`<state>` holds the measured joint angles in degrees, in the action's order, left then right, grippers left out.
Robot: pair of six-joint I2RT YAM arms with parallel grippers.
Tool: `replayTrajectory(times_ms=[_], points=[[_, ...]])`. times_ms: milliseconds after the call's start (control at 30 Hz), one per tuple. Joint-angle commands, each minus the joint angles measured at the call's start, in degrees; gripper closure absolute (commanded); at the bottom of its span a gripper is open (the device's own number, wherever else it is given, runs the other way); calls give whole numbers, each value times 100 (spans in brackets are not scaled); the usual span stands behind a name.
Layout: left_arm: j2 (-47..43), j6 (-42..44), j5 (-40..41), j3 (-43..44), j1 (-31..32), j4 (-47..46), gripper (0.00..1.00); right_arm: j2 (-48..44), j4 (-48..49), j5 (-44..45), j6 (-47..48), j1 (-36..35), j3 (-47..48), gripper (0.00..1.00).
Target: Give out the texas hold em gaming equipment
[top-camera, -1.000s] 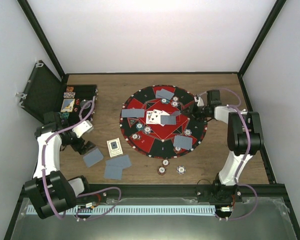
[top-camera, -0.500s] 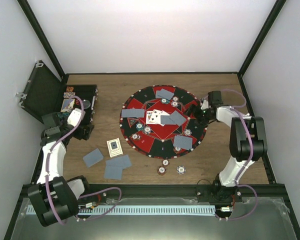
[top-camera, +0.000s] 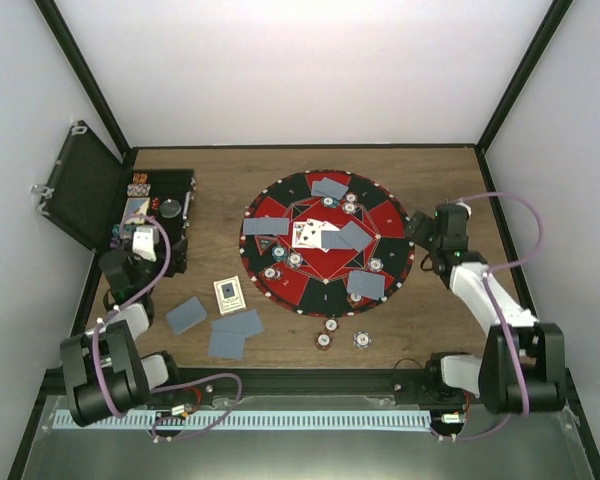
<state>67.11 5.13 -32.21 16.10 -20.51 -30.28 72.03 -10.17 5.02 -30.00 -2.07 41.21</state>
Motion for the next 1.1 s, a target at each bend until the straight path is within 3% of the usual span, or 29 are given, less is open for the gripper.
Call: replayTrajectory(times_ms=[0,200,267,333,433,533,567,800,967,1067], points=[[526,-733,-21,-582,170,-3026,0,-476,2043,1275,648,-67,-908,0],[1673,-811,539,-419,834,-4344,0,-28,3081,1826,818,-66,-1154,0],[1962,-458,882,-278,1197,-4249,0,-32,3918,1949,850,-66,-1548,0],[1909,-129,1501,108,1500,-3213,0,43,4898,1874,997,-62,-1897,0],[1999,-125,2042,35,1668,-3316,0,280,5557,1646,1269,-66,-1962,0],[2395,-376,2795,-973,1786,-5763,0,453,6091,1156,1738,-64,-1956,0],[2323,-335,3058,-1056,1896,-5829,0,489,6055,1025,1794,-66,-1928,0],[2203,-396,3518,76,1974,-3521,0,373,6333,782,1918,-66,-2142,0],[2220,-420,3525,22,1972,-3672,0,-297,6873,891,1931,-66,-2906,0],[2216,-437,3550,-1,1967,-3700,0,101,7306,1031,2030,-66,-3179,0]])
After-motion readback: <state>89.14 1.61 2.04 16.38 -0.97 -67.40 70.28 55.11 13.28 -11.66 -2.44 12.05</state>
